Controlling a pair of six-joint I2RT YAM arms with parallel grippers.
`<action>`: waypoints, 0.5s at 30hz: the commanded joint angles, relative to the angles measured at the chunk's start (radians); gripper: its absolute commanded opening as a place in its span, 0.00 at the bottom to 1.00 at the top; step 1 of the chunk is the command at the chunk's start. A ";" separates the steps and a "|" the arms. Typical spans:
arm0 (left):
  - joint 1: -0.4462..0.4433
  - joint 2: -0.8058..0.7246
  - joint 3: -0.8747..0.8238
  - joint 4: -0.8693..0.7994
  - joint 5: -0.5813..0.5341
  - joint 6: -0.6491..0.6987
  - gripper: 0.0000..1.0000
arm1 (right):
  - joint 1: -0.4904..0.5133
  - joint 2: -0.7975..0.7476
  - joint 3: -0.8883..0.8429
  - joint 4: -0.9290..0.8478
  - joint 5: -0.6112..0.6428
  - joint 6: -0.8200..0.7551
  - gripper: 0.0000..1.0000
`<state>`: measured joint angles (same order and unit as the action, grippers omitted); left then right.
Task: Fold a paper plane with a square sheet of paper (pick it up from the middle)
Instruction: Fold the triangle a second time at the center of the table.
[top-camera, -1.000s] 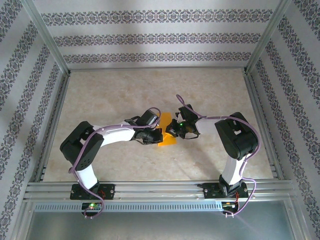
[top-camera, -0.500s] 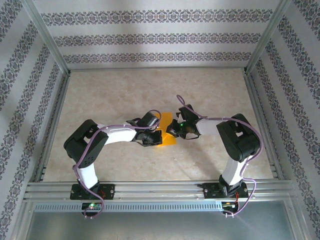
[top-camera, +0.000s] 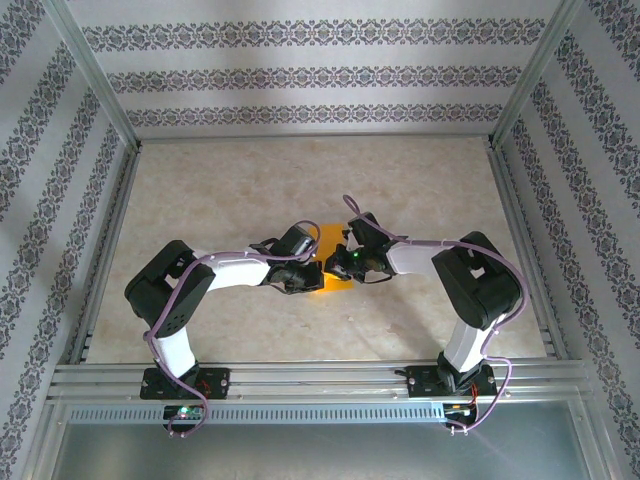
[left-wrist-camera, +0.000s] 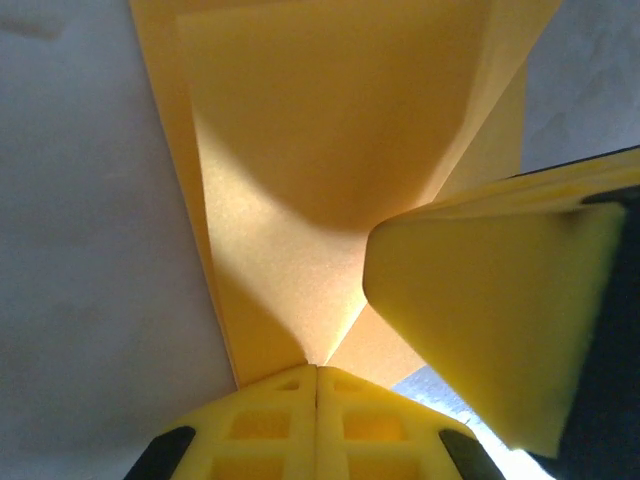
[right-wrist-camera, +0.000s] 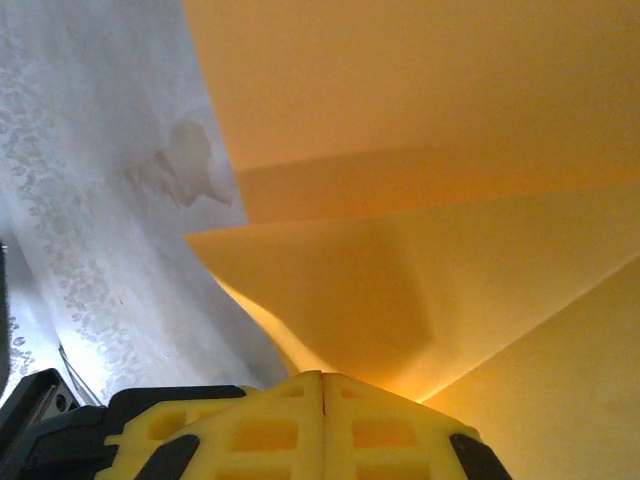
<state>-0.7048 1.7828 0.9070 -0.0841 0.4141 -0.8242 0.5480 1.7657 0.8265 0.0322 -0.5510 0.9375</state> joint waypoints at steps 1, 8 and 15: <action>0.007 0.013 -0.037 -0.059 0.002 -0.004 0.00 | 0.011 0.028 0.000 -0.032 -0.008 -0.003 0.00; 0.007 -0.007 -0.029 -0.062 0.009 -0.006 0.00 | 0.010 0.068 0.011 -0.082 0.017 -0.016 0.00; 0.009 -0.079 -0.017 -0.040 -0.001 -0.013 0.02 | 0.001 0.072 0.012 -0.094 0.025 -0.028 0.00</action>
<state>-0.7048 1.7443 0.8932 -0.0994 0.4145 -0.8246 0.5472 1.8019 0.8391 0.0067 -0.5636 0.9352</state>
